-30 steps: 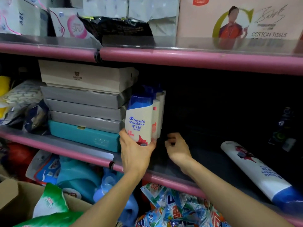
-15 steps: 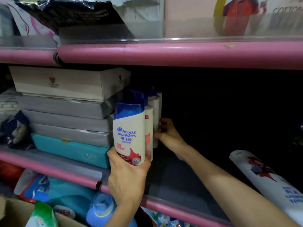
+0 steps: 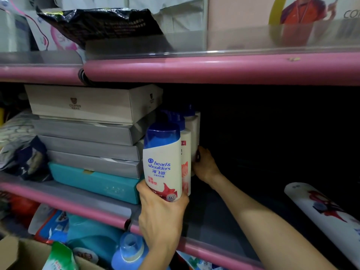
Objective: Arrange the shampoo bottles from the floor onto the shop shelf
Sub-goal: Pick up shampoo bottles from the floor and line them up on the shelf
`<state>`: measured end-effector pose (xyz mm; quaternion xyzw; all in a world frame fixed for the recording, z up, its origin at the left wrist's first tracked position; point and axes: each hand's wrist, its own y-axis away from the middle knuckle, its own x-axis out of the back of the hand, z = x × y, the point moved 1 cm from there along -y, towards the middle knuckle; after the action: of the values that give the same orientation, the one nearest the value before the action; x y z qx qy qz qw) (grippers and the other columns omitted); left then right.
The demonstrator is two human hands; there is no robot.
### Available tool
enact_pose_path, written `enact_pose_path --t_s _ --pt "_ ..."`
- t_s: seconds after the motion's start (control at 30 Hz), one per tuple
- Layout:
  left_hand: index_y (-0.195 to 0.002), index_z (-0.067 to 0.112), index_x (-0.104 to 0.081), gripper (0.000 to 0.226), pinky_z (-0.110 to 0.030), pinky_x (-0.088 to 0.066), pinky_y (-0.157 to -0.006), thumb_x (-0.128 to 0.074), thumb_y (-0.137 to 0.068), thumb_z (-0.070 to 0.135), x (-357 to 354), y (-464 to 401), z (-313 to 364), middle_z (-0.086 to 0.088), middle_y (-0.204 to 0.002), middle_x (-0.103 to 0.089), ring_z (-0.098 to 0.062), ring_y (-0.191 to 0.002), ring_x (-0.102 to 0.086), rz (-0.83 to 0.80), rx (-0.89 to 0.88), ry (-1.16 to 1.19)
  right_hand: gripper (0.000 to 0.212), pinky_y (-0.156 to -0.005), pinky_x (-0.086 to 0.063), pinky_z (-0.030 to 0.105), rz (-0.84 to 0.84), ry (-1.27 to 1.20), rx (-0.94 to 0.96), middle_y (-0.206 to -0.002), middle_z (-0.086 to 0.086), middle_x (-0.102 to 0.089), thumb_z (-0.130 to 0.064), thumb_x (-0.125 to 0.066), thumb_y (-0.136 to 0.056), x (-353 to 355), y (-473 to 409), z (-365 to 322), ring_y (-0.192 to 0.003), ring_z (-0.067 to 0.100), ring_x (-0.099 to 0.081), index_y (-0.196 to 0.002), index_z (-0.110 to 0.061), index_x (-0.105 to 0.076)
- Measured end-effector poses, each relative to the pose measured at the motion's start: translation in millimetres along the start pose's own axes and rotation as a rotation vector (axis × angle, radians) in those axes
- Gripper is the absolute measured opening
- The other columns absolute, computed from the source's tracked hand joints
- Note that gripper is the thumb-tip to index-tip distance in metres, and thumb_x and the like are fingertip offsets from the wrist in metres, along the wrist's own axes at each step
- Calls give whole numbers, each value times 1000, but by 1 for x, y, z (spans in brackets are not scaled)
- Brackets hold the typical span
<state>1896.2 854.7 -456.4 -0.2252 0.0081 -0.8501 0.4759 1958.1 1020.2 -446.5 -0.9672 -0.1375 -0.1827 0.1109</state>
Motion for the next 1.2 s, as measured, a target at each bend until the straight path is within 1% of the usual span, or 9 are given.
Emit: enact_pose_path --t_s 0.17,0.37,0.53,0.7,0.8,0.87,0.93,1.07,1.2 --pt "-97 29 -23 71 -34 -33 -68 -77 -55 48 0 0 0 -2 -98 -54 -36 -86 -56 -10 -6 8 54 -100 -46 41 23 14 -4 -140 8 -45 -16 -66 -87 -1 -5 2 -126 26 -50 -136 -17 -44" --pt "-95 32 -20 71 -35 -34 -69 -78 -56 47 1 0 0 -2 -101 -55 -36 -87 -57 -13 -10 8 52 -94 -43 29 -9 19 -8 -141 6 -47 -17 -65 -89 -1 -4 5 -126 23 -50 -136 -20 -45" --pt "-96 31 -20 71 -33 -33 -68 -77 -57 45 1 -1 1 1 -98 -52 -35 -89 -57 -13 -14 -5 52 -97 -44 32 -26 13 -33 -140 7 -48 -16 -65 -88 0 0 0 -126 24 -50 -136 -18 -44" --pt "-97 27 -22 69 -33 -33 -68 -77 -58 44 2 -2 0 -2 -101 -54 -36 -90 -57 -51 -8 -17 64 -82 -44 20 -41 -148 -113 -131 5 -46 -11 -68 -80 22 29 -4 -109 14 -52 -134 -22 -37" --pt "-97 25 -22 70 -33 -33 -69 -78 -58 45 2 -4 1 -6 -105 -57 -38 -93 -59 -83 18 -44 57 -69 -45 11 -230 -141 -23 -114 -4 -58 -22 -67 -63 28 62 -5 -94 -2 -55 -116 -29 -48" --pt "-97 24 -22 71 -33 -35 -70 -78 -58 44 2 -5 2 -7 -107 -58 -38 -95 -58 -95 31 -45 49 -73 -47 10 -313 -101 36 -105 -10 -61 -26 -71 -62 18 74 -3 -95 1 -59 -106 -32 -52" --pt "-98 24 -22 71 -34 -37 -71 -79 -59 42 2 -7 2 -8 -107 -58 -38 -95 -58 -103 39 -43 47 -81 -49 17 -272 -120 65 -107 -6 -63 -19 -76 -72 8 73 2 -101 10 -61 -112 -25 -53" --pt "-99 23 -23 71 -35 -41 -73 -79 -59 36 3 -11 1 -6 -108 -56 -35 -95 -57 -130 33 -44 53 -84 -52 20 -196 -125 67 -113 -4 -67 -17 -78 -75 -6 67 8 -101 7 -63 -122 -20 -56" --pt "-100 22 -25 71 -33 -38 -71 -80 -59 37 4 -10 1 -5 -107 -56 -32 -91 -57 -129 30 -44 42 -92 -53 28 -79 -120 95 -113 2 -69 -14 -72 -80 -18 66 13 -103 12 -65 -120 -14 -60"
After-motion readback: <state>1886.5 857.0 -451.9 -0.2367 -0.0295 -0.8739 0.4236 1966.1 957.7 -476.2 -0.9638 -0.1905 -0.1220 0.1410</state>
